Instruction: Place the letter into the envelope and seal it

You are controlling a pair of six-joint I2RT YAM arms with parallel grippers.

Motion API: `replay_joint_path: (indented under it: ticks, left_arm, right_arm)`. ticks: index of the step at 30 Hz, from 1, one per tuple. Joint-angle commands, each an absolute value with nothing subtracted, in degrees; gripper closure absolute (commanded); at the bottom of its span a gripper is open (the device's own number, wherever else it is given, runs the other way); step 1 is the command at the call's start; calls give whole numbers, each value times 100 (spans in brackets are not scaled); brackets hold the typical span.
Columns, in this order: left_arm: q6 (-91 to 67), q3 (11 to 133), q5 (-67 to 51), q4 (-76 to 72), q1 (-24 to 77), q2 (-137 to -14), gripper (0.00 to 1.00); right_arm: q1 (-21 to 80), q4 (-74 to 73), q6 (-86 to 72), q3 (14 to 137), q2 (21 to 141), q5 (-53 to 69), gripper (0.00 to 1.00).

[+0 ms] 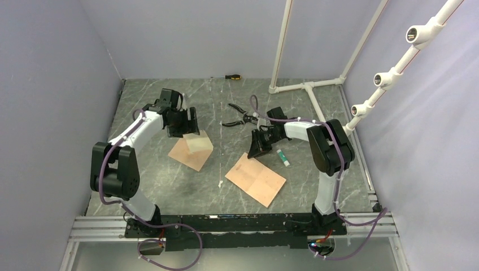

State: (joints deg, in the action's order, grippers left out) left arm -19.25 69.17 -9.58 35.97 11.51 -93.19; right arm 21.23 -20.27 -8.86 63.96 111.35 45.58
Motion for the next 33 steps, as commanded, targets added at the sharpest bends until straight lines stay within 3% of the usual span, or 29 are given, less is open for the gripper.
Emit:
replay_joint_path:
  ticks: [1, 3, 10, 19, 27, 33]
  left_arm:
    - [-2113, 7206, -1409, 3437, 1169, -8930, 16]
    - [-2118, 7225, -1543, 3397, 1169, -8792, 8]
    - [-2333, 7234, -2218, 3056, 1169, -8222, 7]
    - [-3087, 7081, -4184, 1405, 1177, -7526, 7]
    - [-4313, 7143, -5149, -489, 1430, -7636, 7]
    - [-4920, 7341, -5699, -1685, 1678, -7814, 7]
  right_arm:
    - [2151, -1625, -873, 6308, 11007, 4666, 97]
    - [2153, -1343, -1072, 6189, 10680, 4486, 100]
    - [2146, -756, -1783, 6212, 9375, 3776, 100]
    - [2144, 524, -3032, 6669, 7699, 2957, 100]
    - [2145, 1511, -4375, 7462, 7275, 2305, 100]
    - [2149, 2813, -5730, 7924, 7327, 2501, 100]
